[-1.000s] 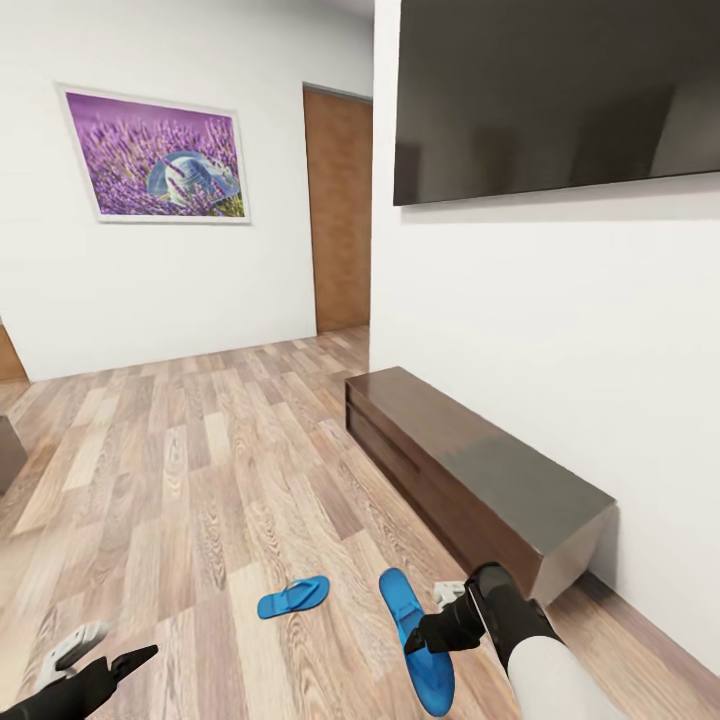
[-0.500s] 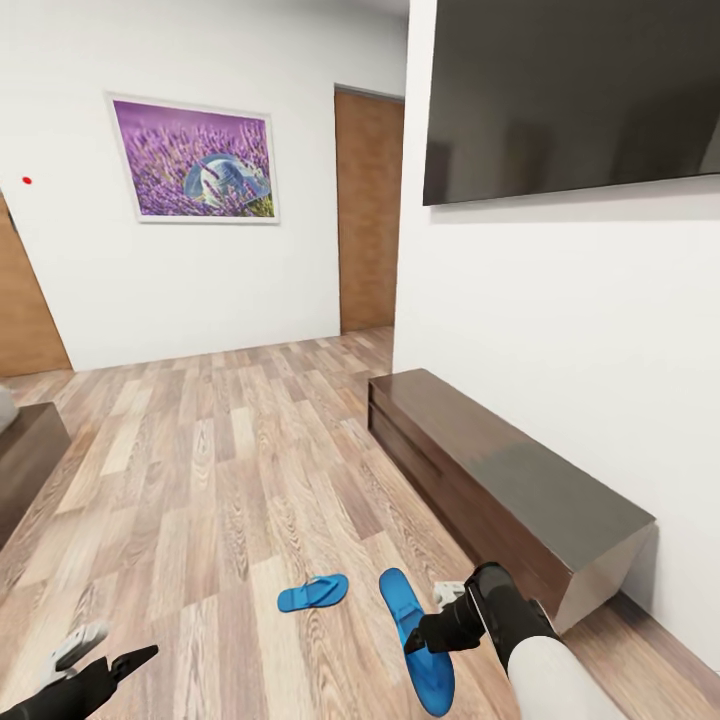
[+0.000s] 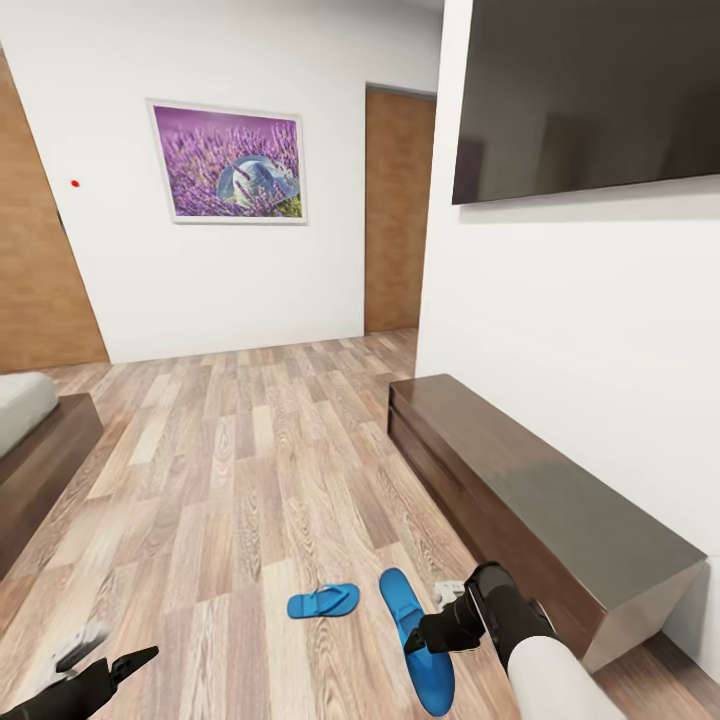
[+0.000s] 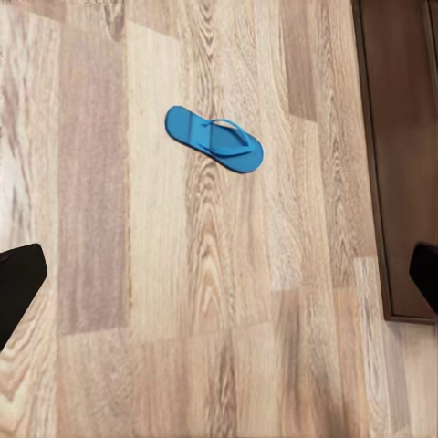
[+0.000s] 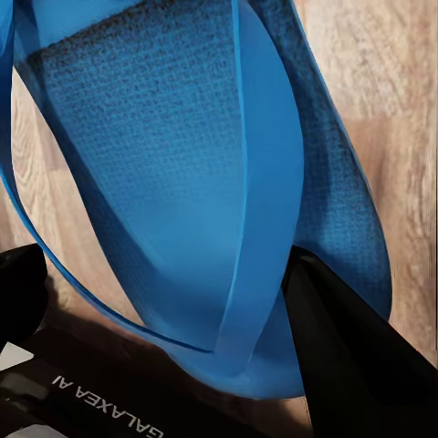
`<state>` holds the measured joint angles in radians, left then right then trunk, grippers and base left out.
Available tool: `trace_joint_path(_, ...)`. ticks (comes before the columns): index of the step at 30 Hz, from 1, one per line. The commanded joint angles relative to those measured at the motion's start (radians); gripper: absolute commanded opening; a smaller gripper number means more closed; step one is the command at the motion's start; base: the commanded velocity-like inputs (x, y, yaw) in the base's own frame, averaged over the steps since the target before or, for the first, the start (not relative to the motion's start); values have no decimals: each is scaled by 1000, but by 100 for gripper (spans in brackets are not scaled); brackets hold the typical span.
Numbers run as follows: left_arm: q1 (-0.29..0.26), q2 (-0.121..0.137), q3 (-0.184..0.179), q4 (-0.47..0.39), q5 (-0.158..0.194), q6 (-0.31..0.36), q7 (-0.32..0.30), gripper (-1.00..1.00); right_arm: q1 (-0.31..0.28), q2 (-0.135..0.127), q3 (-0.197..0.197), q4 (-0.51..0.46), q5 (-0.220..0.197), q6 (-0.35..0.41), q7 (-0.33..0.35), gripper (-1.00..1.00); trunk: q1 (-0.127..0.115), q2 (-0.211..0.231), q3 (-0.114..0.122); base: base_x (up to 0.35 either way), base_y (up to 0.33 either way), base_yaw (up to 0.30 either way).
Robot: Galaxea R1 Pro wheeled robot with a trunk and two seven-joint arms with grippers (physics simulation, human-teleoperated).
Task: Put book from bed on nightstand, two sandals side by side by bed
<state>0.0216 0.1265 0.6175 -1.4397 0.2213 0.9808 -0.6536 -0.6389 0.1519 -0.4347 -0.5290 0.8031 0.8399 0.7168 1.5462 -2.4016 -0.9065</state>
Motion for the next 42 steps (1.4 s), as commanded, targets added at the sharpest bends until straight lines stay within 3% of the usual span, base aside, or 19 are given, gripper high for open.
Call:
trace_joint_path(1, 0, 0, 1, -1, 1, 5, -3, 100, -1, 1, -8, -2, 8, 4, 9, -100, 0, 0, -1, 119, -115, 178)
trace_joint_path(42, 0, -1, 1, -1, 1, 6, -5, 100, 0, 1, -9, -2, 9, 4, 10, -100, 0, 0, -1, 119, -136, 178)
